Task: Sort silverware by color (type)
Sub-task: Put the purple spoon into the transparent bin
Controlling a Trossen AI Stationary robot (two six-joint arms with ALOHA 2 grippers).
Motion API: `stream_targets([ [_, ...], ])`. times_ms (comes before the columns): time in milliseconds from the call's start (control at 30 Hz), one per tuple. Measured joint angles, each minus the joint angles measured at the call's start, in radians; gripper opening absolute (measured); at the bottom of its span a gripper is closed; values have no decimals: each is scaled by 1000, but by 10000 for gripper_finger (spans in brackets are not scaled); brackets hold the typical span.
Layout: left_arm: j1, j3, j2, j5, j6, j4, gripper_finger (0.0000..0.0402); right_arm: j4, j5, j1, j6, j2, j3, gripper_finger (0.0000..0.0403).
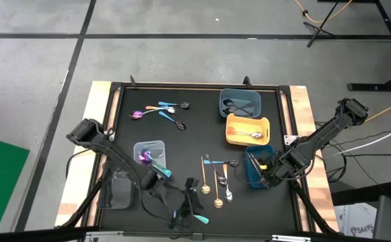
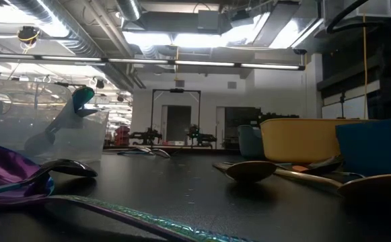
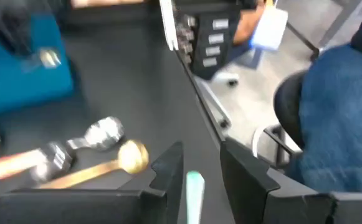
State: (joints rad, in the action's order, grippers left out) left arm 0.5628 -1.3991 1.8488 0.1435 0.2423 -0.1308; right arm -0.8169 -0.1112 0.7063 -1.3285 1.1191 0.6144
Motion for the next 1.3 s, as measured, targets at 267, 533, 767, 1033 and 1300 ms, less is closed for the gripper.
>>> stream_targets([
  [267, 48, 0, 62, -40, 153, -87, 100, 3, 0, 0, 0, 0, 0, 85],
  [533, 73, 0, 135, -41, 176, -135, 100, 5, 0, 0, 0, 0, 0, 85],
  [767, 70, 1, 161, -43, 177, -235, 100, 5, 0, 0, 0, 0, 0, 85],
  [1033, 66, 0, 167, -26, 177, -263, 100, 5, 0, 0, 0, 0, 0, 85],
  [1300, 59, 1, 210, -22, 175, -264, 100, 5, 0, 0, 0, 0, 0, 85],
])
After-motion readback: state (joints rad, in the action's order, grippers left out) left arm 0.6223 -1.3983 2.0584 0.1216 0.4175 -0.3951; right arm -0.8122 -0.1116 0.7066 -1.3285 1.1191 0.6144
